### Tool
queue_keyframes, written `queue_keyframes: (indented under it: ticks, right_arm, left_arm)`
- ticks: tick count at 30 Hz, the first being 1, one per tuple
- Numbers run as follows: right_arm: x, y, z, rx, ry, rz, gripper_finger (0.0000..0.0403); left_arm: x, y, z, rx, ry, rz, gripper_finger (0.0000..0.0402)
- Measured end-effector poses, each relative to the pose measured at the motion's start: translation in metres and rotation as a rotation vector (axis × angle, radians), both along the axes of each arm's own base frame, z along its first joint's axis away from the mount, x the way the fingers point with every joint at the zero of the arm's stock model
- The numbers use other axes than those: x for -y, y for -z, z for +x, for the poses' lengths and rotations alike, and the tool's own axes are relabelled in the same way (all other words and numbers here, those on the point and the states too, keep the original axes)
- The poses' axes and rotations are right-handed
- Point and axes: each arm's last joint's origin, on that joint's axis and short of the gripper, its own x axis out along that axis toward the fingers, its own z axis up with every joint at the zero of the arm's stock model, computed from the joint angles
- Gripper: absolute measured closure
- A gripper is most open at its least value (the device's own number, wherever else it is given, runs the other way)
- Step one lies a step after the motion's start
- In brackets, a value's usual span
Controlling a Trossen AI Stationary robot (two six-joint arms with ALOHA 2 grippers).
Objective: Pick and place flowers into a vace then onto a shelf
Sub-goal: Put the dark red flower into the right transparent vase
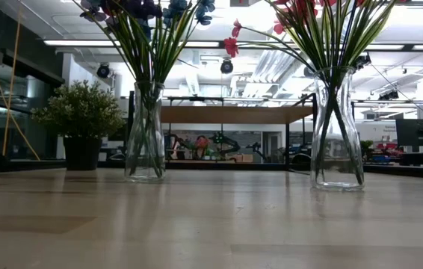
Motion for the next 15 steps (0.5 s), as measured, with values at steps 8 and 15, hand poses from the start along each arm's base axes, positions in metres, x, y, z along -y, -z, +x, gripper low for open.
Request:
queue_keyframes:
  ticks: [8,15]
  right_arm:
    - [-0.001,0.0,0.001,-0.005,-0.028,0.017,0.0403]
    - [-0.002,-0.001,0.001,-0.005,-0.036,0.017,0.0403]
  left_arm:
    - [-0.013,0.005,0.005,-0.058,-0.041,-0.014,0.017]
    - [-0.021,0.014,0.005,-0.155,-0.085,-0.022,0.017]
